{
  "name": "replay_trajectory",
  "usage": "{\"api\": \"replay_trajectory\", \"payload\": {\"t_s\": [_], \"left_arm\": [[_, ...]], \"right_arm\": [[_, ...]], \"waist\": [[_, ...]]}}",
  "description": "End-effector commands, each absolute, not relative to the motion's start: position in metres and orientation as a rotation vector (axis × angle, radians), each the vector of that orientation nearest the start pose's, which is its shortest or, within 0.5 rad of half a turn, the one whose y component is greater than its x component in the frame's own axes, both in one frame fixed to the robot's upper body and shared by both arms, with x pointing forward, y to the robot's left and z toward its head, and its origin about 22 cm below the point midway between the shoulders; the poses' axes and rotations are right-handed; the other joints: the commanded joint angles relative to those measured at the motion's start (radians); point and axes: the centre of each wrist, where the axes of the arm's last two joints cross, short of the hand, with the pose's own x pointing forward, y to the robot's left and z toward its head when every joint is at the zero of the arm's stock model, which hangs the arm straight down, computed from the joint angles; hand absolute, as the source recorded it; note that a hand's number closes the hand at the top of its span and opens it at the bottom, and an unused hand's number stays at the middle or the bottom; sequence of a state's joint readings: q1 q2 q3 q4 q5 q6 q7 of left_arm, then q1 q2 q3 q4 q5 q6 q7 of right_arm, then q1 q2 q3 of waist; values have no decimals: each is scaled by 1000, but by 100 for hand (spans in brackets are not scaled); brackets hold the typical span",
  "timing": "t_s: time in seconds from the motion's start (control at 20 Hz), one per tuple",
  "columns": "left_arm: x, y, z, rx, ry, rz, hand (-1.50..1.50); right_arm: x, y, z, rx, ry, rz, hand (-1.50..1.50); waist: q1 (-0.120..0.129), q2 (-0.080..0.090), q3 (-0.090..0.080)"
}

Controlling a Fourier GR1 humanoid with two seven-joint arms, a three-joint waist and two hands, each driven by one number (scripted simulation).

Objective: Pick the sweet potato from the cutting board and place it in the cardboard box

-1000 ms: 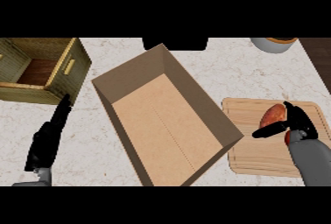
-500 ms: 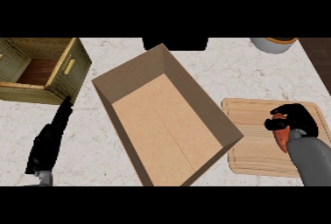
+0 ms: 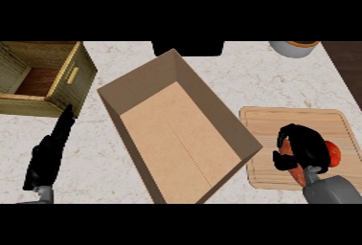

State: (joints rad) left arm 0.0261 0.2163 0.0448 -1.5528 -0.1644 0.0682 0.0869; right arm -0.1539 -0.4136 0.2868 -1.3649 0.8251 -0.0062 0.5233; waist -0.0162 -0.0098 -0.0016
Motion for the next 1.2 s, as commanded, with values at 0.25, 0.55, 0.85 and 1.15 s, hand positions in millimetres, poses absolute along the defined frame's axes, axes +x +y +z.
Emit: {"api": "replay_trajectory", "payload": {"t_s": [0.25,0.55,0.85,1.15], "left_arm": [[238,290,12,394,-1458,-167,0],[235,284,-1,395,-1446,-204,0],[233,282,9,368,-1440,-184,0],[245,286,1,376,-1454,-188,0]], "right_arm": [[197,-261,51,-1131,-1100,1107,150],[178,-240,94,-1045,-1333,953,150],[173,-224,148,-819,-1702,804,150],[167,-194,178,-703,-1830,781,150]], "waist": [[2,5,1],[6,6,1],[19,6,1],[20,10,1]]}}
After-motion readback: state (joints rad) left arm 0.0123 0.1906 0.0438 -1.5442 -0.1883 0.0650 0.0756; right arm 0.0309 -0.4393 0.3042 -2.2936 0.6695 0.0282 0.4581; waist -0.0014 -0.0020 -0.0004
